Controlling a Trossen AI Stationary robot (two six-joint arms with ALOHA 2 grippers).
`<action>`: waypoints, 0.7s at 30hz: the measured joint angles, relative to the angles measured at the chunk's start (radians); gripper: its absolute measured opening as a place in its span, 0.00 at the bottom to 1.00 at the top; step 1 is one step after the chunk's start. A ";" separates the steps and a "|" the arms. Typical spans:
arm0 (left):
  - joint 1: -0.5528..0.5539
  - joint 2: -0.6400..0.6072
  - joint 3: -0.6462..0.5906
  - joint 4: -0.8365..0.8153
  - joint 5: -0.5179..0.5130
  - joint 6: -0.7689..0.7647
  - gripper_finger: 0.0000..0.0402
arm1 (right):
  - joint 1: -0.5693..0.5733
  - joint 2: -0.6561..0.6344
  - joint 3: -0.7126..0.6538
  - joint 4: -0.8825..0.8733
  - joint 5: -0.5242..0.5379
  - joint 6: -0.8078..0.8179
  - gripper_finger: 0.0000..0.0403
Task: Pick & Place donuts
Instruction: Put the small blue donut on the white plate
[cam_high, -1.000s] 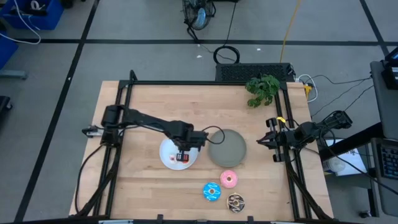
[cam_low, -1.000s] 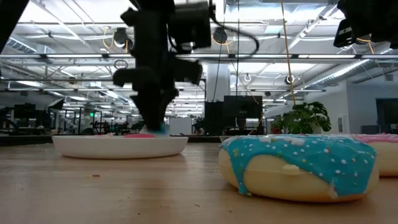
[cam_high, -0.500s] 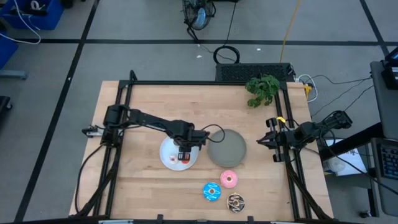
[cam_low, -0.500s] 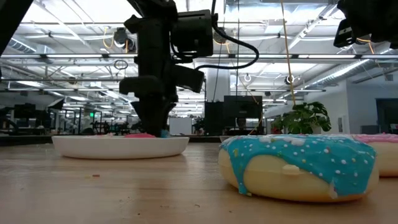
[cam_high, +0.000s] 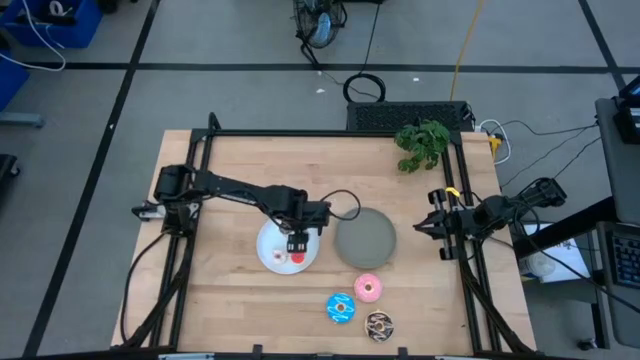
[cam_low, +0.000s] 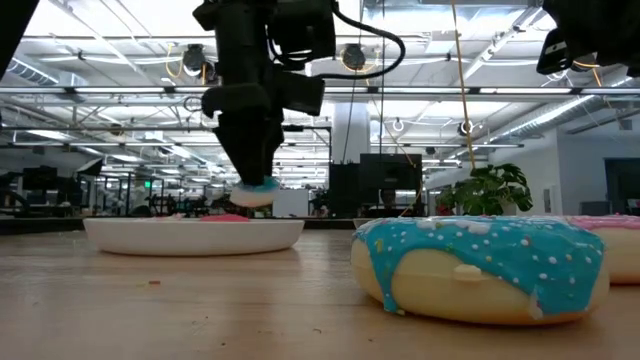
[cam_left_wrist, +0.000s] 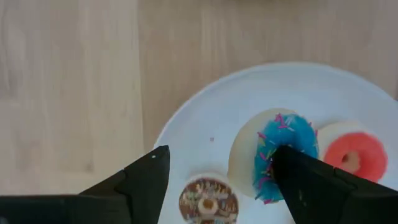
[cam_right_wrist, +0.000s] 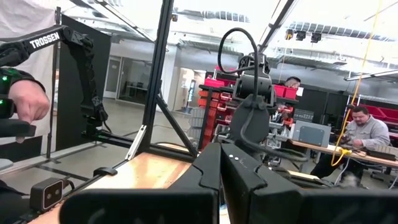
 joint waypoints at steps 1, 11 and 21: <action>-0.002 0.000 0.000 -0.001 0.009 0.023 0.70 | 0.000 0.002 0.000 0.002 0.000 0.000 0.00; -0.039 0.011 -0.002 -0.023 -0.064 0.023 0.58 | 0.000 0.009 0.000 0.007 0.001 -0.027 0.00; 0.014 0.011 -0.002 -0.001 0.094 -0.167 0.57 | 0.000 0.209 0.000 0.143 0.050 -0.052 0.00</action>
